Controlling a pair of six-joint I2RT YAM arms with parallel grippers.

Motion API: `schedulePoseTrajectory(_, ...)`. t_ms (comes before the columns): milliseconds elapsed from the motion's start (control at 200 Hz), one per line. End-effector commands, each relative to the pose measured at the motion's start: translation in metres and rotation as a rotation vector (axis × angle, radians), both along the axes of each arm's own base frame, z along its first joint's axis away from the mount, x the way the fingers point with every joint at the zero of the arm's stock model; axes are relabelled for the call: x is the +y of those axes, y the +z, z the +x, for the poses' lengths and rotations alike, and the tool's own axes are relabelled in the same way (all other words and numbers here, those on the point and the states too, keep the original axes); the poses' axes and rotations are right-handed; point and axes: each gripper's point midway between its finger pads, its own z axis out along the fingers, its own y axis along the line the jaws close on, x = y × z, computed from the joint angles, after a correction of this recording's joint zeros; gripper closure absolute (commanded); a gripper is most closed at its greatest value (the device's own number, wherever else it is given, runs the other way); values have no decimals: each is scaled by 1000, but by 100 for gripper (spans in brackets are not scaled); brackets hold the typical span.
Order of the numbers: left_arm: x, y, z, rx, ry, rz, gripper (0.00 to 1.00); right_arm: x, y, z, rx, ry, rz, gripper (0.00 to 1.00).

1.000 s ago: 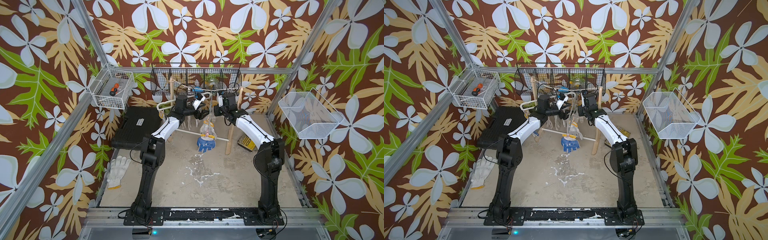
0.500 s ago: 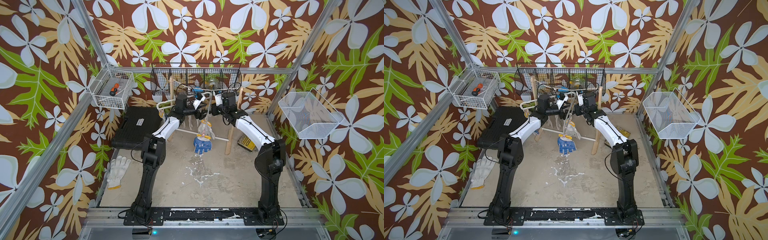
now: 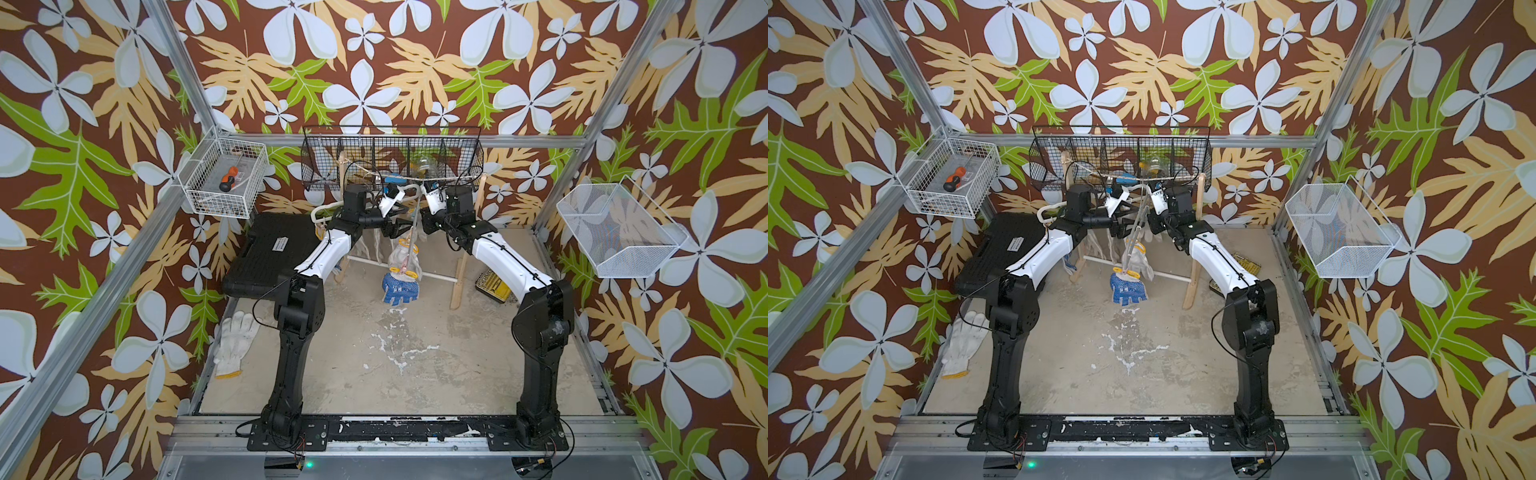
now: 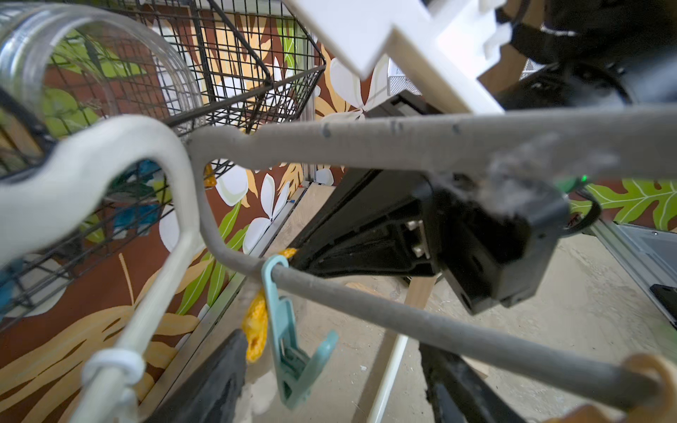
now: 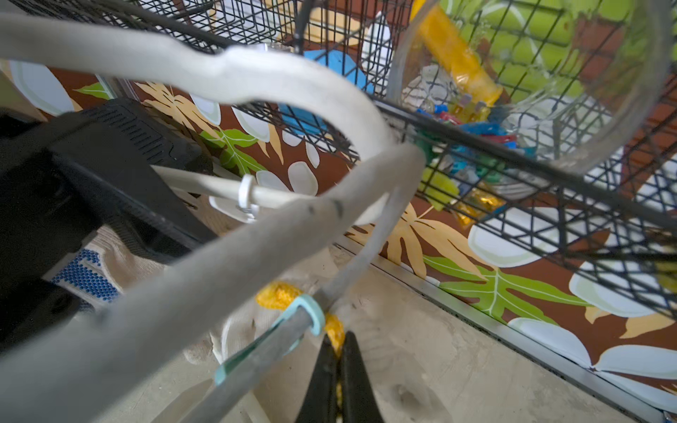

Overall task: Clip the gloves onto a hanger to dry
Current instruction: Open the clamp at the hanger.

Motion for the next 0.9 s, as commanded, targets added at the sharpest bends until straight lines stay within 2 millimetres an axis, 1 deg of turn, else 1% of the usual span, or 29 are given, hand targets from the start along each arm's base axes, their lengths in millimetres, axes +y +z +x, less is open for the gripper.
schedulePoseTrajectory(0, -2, 4, -12, 27, -57, -14, 26, 10, 18, -5, -70, 63, 2, 100)
schedulePoseTrajectory(85, -3, -2, -15, 48, -74, -11, 26, 11, 16, -10, -74, 85, -18, 100)
schedulePoseTrajectory(205, -4, -10, -15, 73, -81, -7, 27, 13, 21, -17, -107, 116, -19, 100)
schedulePoseTrajectory(340, -6, -10, -11, 65, -88, -12, 29, 17, 18, -21, -113, 147, -64, 100)
schedulePoseTrajectory(440, -9, -9, -6, 83, -101, -30, 29, 17, 15, -21, -109, 144, -76, 100)
schedulePoseTrajectory(601, -11, -21, -2, 127, -112, -36, 31, 17, 12, -23, -108, 153, -85, 100)
schedulePoseTrajectory(681, -12, -20, 0, 132, -122, -46, 31, 18, 12, -23, -112, 160, -87, 100)
schedulePoseTrajectory(761, -13, -20, 0, 136, -131, -52, 34, 18, 12, -21, -115, 160, -98, 100)
schedulePoseTrajectory(846, -11, -22, 2, 138, -127, -52, 35, 18, 12, -21, -116, 164, -100, 100)
schedulePoseTrajectory(896, -12, -20, 3, 134, -127, -56, 36, 18, 12, -22, -116, 166, -102, 100)
